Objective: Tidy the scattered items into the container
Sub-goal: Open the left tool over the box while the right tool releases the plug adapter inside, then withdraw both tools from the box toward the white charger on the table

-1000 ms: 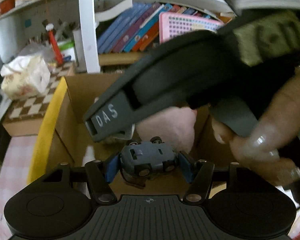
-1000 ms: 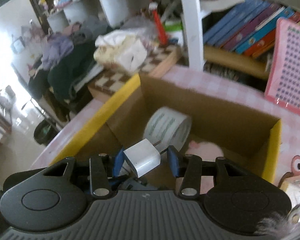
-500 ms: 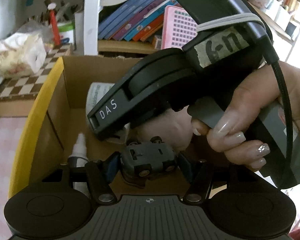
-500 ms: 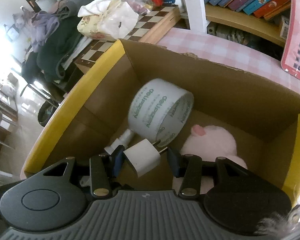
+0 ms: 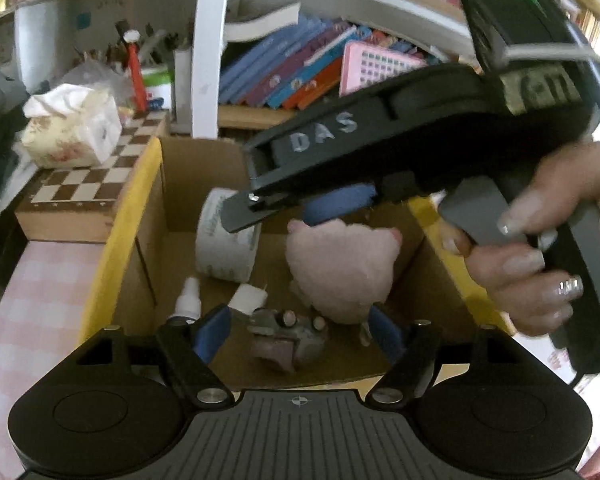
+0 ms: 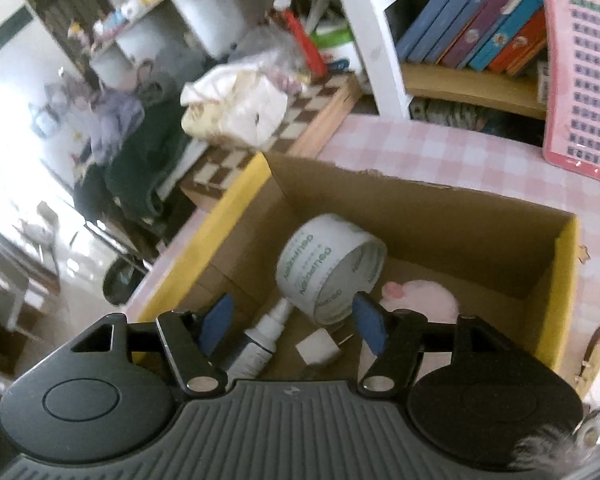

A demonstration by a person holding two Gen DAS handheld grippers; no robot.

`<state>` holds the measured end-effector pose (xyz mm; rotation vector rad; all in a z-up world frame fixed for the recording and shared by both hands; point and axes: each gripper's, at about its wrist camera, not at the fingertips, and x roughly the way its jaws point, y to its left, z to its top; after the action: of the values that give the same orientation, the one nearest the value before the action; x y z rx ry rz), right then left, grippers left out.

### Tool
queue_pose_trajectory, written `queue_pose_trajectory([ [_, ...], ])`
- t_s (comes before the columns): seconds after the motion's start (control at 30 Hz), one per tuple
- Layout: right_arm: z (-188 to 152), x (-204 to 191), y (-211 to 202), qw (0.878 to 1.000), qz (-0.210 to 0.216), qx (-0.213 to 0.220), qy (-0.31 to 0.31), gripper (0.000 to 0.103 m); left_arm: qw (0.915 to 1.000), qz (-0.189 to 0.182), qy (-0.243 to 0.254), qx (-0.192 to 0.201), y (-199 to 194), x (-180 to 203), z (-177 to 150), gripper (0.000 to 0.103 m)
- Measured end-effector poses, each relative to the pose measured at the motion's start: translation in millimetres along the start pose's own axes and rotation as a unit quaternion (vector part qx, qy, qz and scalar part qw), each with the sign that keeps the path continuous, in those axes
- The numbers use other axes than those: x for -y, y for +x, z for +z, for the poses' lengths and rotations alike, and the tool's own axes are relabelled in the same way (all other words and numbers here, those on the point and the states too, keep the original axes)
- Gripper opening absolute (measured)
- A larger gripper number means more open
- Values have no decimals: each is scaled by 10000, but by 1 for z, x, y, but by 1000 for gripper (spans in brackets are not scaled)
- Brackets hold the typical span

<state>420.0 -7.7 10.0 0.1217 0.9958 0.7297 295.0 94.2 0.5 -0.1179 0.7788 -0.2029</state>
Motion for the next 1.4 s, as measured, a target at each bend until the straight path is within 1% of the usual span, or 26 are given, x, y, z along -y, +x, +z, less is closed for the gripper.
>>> queue_pose_trajectory([
  [0.07, -4, -4, -8, 9999, 4, 71, 86, 65, 9999, -71, -78, 127, -10, 0, -1, 78],
  [0.2, -15, -20, -30, 9995, -59, 316, -56, 65, 9992, -141, -101, 364, -29, 0, -4, 79],
  [0.27, -21, -28, -42, 9988, -88, 462, -108, 65, 9986, -183, -112, 473, -41, 1, -8, 82],
  [0.37, -35, -34, -56, 9974, -271, 651, -118, 65, 9983, -201, -59, 546, -59, 2, -16, 84],
  [0.43, -48, -37, -65, 9962, -455, 740, -111, 65, 9983, -76, 40, 572, -70, 2, -26, 84],
  [0.5, -63, -38, -73, 9950, -604, 794, -95, 65, 9985, -35, 80, 544, -82, 2, -35, 85],
  [0.6, -87, -40, -87, 9932, -774, 864, -58, 65, 9987, -53, 21, 508, -98, 0, -50, 85],
  [0.7, -114, -46, -101, 9909, -958, 943, -75, 65, 9988, 15, -22, 496, -114, 0, -67, 85],
  [0.87, -157, -56, -119, 9887, -1171, 934, -30, 65, 9986, 234, 191, 431, -135, 10, -94, 85],
  [1.1, -207, -73, -144, 9834, -1476, 1053, -4, 66, 9989, 204, 275, 328, -158, 20, -124, 85],
  [1.17, -221, -81, -150, 9810, -1608, 1090, -41, 67, 9983, 302, 368, 327, -164, 25, -131, 86],
  [1.27, -241, -93, -155, 9759, -1859, 1132, -129, 71, 9961, 478, 639, 389, -173, 36, -142, 88],
  [1.33, -255, -100, -156, 9729, -2011, 1121, -206, 72, 9955, 442, 767, 329, -176, 41, -148, 90],
  [1.4, -266, -105, -156, 9703, -2133, 1109, -247, 73, 9956, 394, 814, 252, -177, 42, -152, 90],
])
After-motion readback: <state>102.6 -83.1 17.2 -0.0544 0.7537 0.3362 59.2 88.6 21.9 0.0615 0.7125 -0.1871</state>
